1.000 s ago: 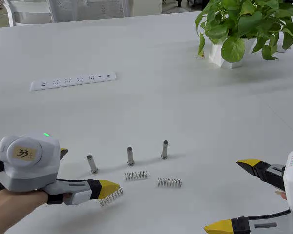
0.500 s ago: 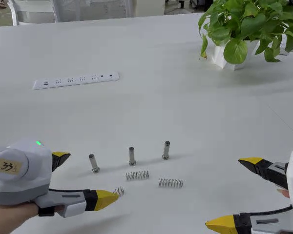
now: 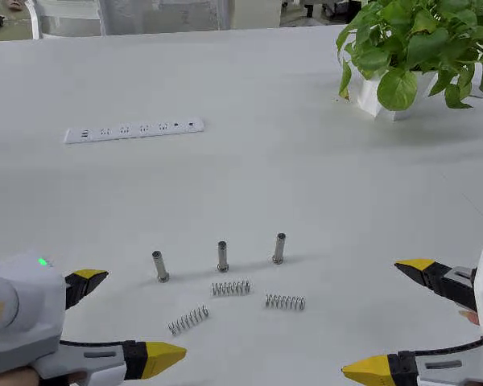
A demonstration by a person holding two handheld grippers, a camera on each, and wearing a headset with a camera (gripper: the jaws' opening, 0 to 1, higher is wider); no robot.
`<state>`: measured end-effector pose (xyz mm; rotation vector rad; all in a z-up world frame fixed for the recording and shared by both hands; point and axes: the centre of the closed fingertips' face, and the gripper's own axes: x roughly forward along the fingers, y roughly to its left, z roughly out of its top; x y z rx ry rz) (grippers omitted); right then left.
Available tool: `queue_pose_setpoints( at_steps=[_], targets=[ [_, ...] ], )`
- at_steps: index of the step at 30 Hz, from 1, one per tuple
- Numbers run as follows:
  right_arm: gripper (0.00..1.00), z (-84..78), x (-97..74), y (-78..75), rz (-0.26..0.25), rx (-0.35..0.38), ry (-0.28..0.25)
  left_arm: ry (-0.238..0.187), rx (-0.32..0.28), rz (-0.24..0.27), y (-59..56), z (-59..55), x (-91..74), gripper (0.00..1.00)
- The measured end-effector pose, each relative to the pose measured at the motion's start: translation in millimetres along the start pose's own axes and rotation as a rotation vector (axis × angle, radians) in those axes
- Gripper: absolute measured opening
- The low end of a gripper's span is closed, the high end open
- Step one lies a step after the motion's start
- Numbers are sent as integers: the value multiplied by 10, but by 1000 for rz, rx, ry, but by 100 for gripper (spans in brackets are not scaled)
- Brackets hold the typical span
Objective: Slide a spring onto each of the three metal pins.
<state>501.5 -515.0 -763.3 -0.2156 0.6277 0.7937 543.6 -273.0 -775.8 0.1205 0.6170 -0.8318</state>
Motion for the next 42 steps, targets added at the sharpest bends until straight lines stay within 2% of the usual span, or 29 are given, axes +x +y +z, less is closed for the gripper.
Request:
queue_pose_setpoints(
  at_steps=[15,24,35,42],
  targets=[
    [99,19,30,32,29,-35,22,-35,-22,12,-93,-93,-167,99],
    [99,24,60,61,42,-45,34,-61,-45,21,-100,-112,-211,96],
    [99,16,75,66,46,-46,41,-59,-46,10,-114,-153,-132,94],
    [99,-6,64,59,42,-39,45,-84,-21,-2,-126,-115,-50,83]
  ],
)
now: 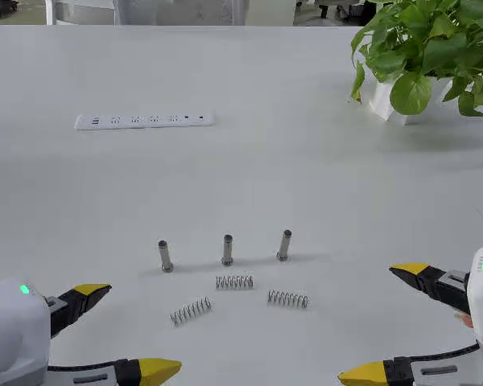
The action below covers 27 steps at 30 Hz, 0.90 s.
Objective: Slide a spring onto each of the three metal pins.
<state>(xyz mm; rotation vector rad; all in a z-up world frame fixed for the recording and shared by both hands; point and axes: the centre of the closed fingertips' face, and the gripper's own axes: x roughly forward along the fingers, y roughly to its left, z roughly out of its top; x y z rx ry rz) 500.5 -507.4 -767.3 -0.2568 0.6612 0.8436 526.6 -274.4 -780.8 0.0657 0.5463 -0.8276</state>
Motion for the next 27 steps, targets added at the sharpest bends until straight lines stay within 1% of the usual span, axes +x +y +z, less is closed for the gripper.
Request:
queue_pose_setpoints(
  at_steps=[1,4,7,11,14,16,20,24,27],
  targets=[
    [99,-3,0,-1,0,2,0,-14,8,0,7,19,15,81],
    [99,-5,-2,3,0,5,0,-27,33,-1,17,39,50,75],
    [99,-9,-5,-2,-4,7,0,-27,39,-8,16,34,93,67],
    [99,-11,-6,1,-4,8,0,-21,55,-15,36,-11,166,57],
    [99,-13,-7,2,-6,11,-1,-35,63,-24,41,-15,217,49],
    [99,-14,-8,6,-6,10,0,-27,74,-27,39,-23,261,43],
    [99,-16,-15,8,-7,12,0,-19,91,-38,42,-52,323,37],
    [99,-23,-25,10,-9,16,0,-3,109,-37,51,-80,373,29],
    [99,-31,-30,16,-10,18,0,7,121,-39,43,-94,397,26]
  ],
)
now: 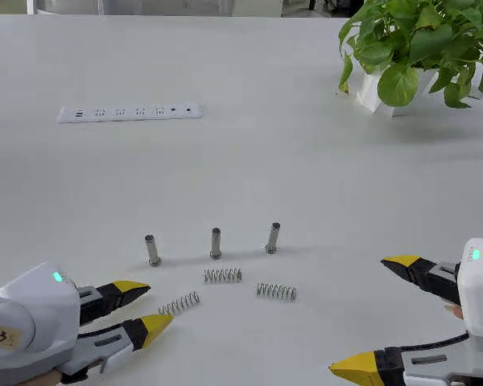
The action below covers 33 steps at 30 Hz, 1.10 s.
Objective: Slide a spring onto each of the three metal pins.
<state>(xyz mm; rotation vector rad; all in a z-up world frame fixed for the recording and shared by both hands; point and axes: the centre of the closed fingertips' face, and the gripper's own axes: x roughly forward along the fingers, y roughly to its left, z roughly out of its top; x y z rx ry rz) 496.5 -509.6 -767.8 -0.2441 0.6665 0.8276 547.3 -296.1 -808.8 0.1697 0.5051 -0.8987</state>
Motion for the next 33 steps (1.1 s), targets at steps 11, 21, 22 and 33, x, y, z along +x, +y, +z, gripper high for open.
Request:
queue_pose_setpoints(
  at_steps=[11,21,22,33],
  targets=[
    [99,-9,3,13,2,2,0,27,17,-18,-56,-58,56,17],
    [99,-9,-9,7,1,4,2,36,21,-20,-78,-77,75,12],
    [99,-9,-9,7,2,4,2,36,23,-18,-76,-75,76,11],
    [99,0,1,4,3,7,2,29,31,1,-50,-71,94,8]
  ],
)
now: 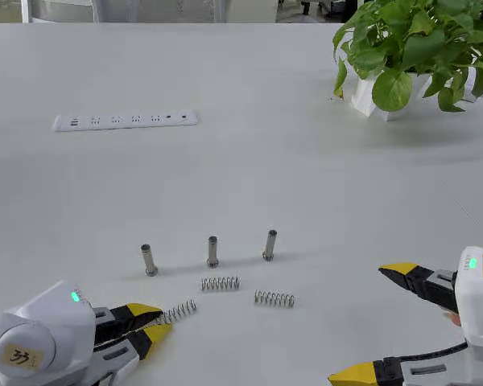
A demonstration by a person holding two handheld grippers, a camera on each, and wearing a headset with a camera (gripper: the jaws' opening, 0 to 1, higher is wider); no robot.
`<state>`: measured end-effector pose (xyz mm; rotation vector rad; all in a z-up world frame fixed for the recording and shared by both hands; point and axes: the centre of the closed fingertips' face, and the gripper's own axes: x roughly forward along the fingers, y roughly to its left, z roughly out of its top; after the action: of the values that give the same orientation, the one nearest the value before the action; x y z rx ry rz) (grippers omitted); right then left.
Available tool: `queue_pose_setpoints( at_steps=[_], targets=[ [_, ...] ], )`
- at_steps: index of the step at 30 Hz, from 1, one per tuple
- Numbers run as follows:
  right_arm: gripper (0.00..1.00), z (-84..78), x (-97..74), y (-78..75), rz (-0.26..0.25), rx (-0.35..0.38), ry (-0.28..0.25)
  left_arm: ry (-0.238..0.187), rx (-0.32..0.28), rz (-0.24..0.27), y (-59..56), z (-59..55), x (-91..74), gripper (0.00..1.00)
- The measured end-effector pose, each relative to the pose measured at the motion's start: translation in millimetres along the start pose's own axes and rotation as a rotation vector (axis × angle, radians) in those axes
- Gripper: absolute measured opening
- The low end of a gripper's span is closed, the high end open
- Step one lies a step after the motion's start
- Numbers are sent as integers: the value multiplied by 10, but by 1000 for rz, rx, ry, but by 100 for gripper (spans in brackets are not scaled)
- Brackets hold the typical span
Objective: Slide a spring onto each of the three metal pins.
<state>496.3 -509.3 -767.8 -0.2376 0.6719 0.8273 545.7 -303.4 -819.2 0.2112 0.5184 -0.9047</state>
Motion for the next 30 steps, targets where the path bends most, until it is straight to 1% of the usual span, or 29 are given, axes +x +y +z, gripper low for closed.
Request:
queue_pose_setpoints(
  at_steps=[5,9,11,13,15,24,27,30],
  targets=[
    [99,10,6,-1,2,0,-2,-2,4,14,1,3,6,8],
    [99,16,16,3,4,0,-4,-2,-15,23,13,13,8,7],
    [99,17,19,7,6,2,-5,-2,-35,15,-2,21,14,7],
    [99,16,23,12,8,0,-4,-8,-35,23,11,40,13,7],
    [99,19,26,18,9,2,-6,-10,-44,20,0,55,15,7],
    [99,17,34,31,12,2,-4,-13,-51,21,-1,70,16,6],
    [99,17,32,39,14,1,-6,-25,-53,16,-16,120,-13,6],
    [99,40,38,51,18,3,-12,-44,-47,7,-46,216,-56,6]
  ],
)
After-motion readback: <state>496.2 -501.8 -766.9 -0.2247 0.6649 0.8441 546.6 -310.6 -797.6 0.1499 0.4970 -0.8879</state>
